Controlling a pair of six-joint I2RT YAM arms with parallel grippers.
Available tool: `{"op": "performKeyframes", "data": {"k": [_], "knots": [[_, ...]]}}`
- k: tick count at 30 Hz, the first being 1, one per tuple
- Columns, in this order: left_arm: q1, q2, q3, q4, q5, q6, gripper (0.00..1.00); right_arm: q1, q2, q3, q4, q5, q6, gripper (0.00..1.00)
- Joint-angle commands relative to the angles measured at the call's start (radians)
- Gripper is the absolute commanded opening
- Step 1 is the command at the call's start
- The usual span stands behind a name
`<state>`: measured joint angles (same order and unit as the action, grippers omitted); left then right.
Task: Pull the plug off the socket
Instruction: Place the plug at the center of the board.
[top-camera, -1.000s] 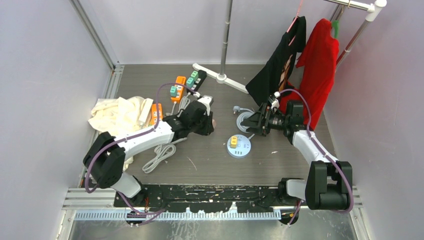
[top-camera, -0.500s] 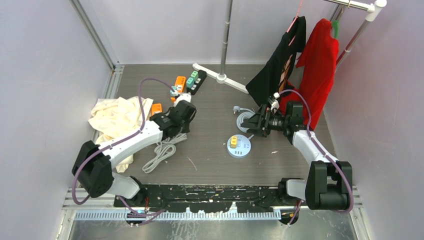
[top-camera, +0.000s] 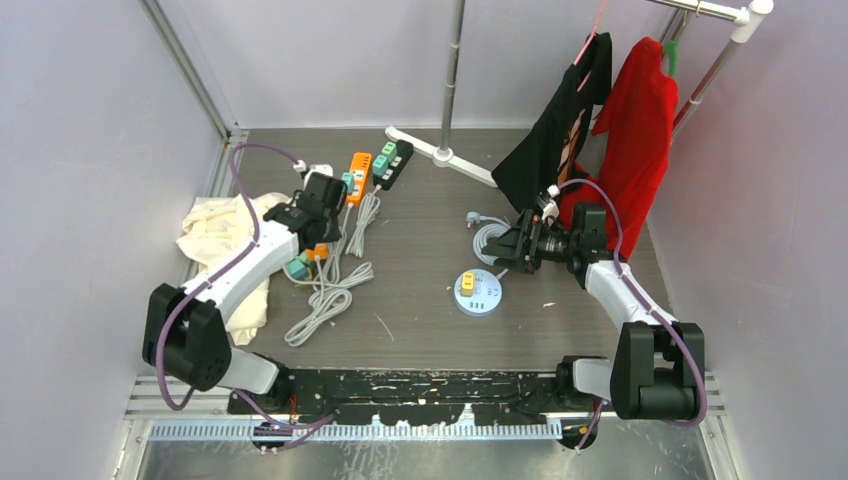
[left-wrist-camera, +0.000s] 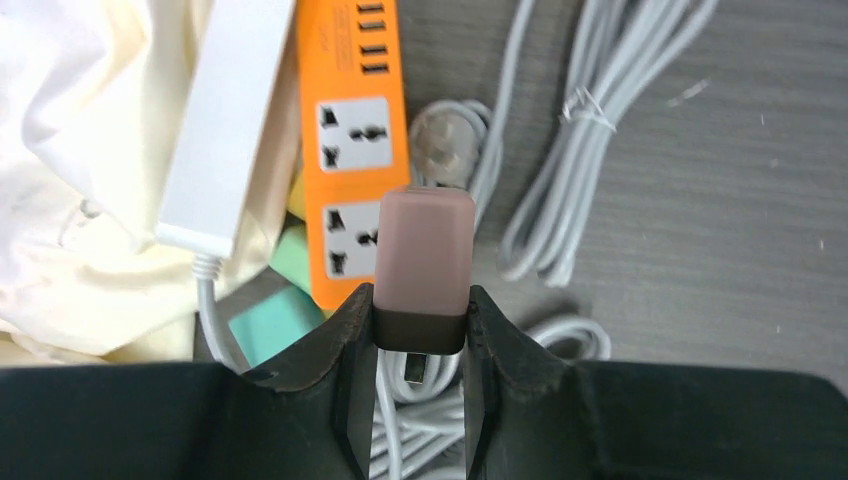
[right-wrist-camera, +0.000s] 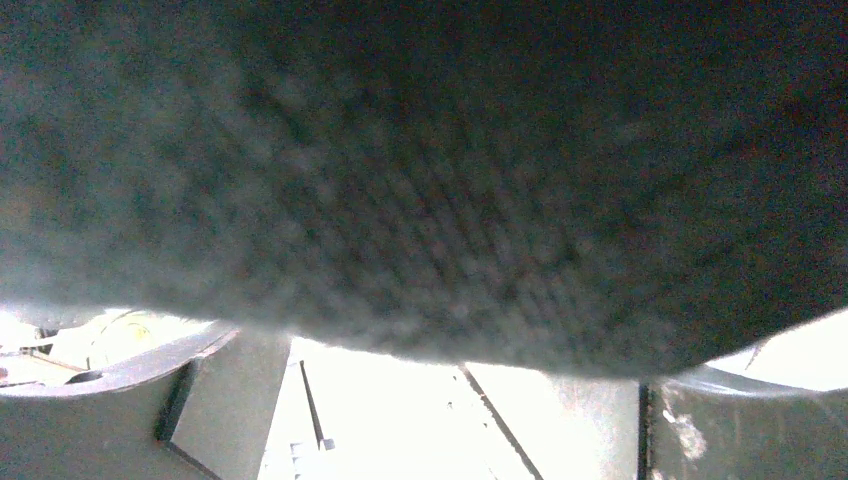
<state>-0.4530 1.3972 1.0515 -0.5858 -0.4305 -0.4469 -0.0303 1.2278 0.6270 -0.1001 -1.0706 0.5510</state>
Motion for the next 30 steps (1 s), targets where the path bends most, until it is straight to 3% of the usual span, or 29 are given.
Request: {"op": "performKeyframes", "data": {"k": [1,16,23,25,30], "knots": [[0.08,0.055,0.101,0.013,0.058,0.034,0.0,-0.003,-0.029,0.004,0.009,0.002,-0.02,0.91],[0.169,0.445,0.454,-0.063,0.115,0.124,0.0,-0.004,-0.023,0.007,0.004,0.002,-0.033,0.92],[0.193,0.573,0.509,-0.07,0.163,0.14,0.02,-0.01,-0.017,0.008,-0.002,0.001,-0.043,0.92],[0.202,0.597,0.518,-0.072,0.17,0.145,0.04,-0.01,-0.016,0.008,-0.003,0.001,-0.046,0.92],[0.224,0.628,0.541,-0.082,0.223,0.156,0.22,-0.011,-0.009,0.009,-0.005,0.001,-0.052,0.92]]}}
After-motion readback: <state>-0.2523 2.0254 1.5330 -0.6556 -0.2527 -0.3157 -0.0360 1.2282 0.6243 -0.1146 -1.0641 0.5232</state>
